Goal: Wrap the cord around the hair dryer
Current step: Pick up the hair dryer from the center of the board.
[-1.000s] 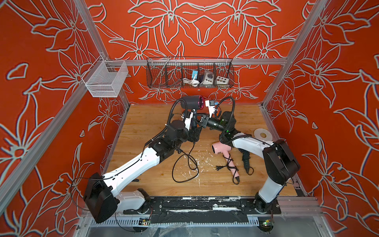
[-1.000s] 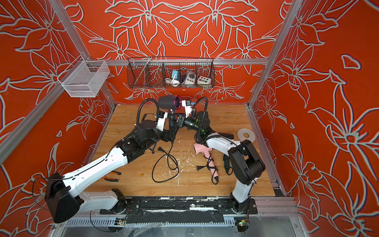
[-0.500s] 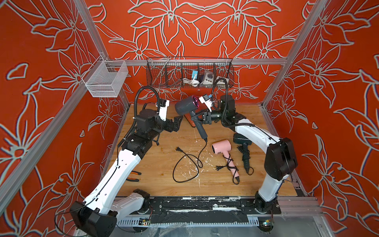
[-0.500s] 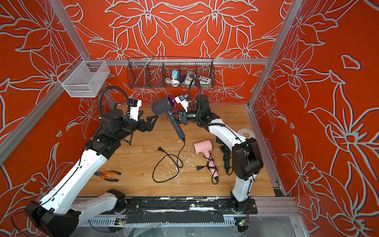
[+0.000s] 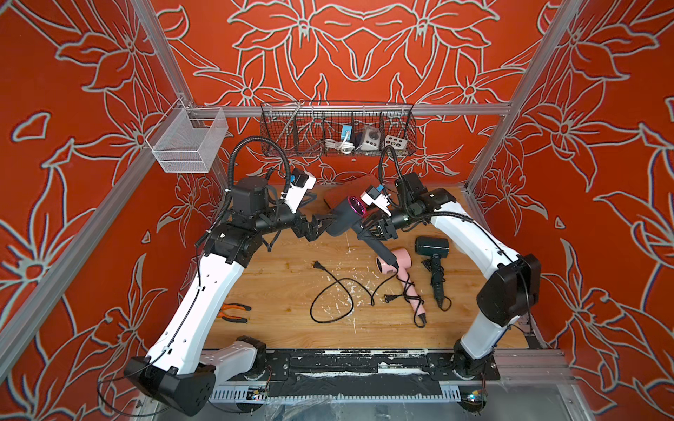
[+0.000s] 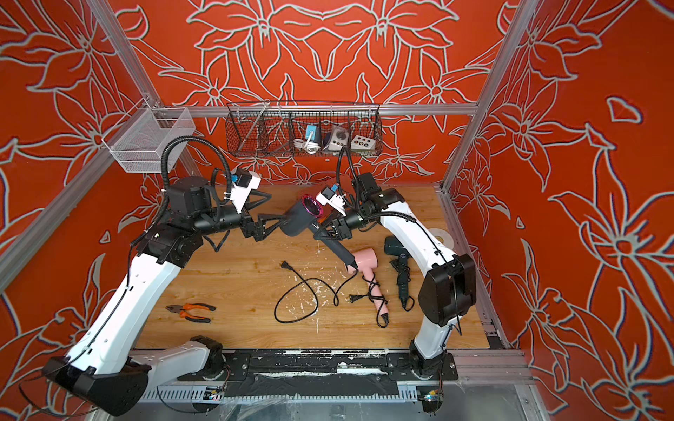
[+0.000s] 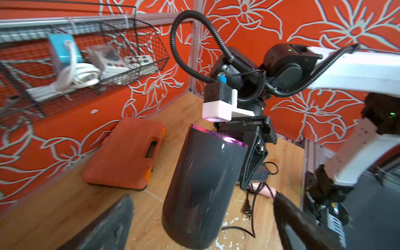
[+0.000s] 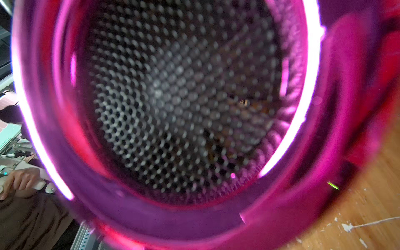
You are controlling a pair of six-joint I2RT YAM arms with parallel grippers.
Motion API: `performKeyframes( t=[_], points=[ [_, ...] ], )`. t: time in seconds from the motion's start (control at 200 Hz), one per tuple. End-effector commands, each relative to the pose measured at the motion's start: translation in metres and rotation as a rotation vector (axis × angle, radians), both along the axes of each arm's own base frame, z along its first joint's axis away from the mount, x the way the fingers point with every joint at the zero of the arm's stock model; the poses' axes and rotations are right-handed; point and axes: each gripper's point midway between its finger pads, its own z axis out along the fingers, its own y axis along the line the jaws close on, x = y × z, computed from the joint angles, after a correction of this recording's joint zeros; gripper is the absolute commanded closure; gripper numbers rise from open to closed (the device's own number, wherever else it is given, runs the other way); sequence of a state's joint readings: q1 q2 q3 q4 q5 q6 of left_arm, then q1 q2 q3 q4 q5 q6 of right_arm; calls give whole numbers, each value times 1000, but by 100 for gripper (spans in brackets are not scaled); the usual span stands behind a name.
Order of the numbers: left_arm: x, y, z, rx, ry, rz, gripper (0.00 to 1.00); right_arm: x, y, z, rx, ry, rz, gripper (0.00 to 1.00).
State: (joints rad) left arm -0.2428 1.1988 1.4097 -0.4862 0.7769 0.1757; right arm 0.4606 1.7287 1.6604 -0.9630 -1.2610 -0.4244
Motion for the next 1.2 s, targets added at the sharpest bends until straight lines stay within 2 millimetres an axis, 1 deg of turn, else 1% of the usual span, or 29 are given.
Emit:
performKeyframes(
  t=[0.0, 0.1, 0.195, 0.255, 0.385, 0.555, 0.726, 0.891, 1.006, 1.121, 1.196],
  points=[
    [-23, -17, -1, -63, 96, -205, 1, -27, -9, 34, 88, -67, 79, 100],
    [-20, -24, -9, -103, 160, -248, 1, -33, -9, 46, 124, -77, 97, 100],
    [-25, -31, -8, -163, 211, -323, 2, -37, -9, 50, 134, -83, 104, 100],
    [-26, -34, -10, -168, 230, -345, 3, -40, -9, 53, 144, -83, 113, 100],
    [-29, -43, -18, -138, 259, -372, 4, -46, -4, 51, 134, -77, 140, 100],
    [-38, -57, -30, -71, 296, -399, 8, -53, 4, 43, 92, -58, 192, 100],
    [-46, -62, -38, -37, 322, -399, 16, -51, 6, 41, 81, -52, 203, 100],
    [-54, -65, -40, -19, 328, -412, 20, -46, 8, 36, 51, -49, 199, 100],
    [-61, -70, -49, 19, 360, -427, 20, -43, 9, 34, 32, -48, 201, 100],
    [-69, -73, -63, 72, 393, -430, 16, -42, 8, 34, 21, -52, 202, 100],
    [-75, -73, -68, 100, 396, -428, 14, -41, 8, 32, 9, -54, 199, 100]
  ],
)
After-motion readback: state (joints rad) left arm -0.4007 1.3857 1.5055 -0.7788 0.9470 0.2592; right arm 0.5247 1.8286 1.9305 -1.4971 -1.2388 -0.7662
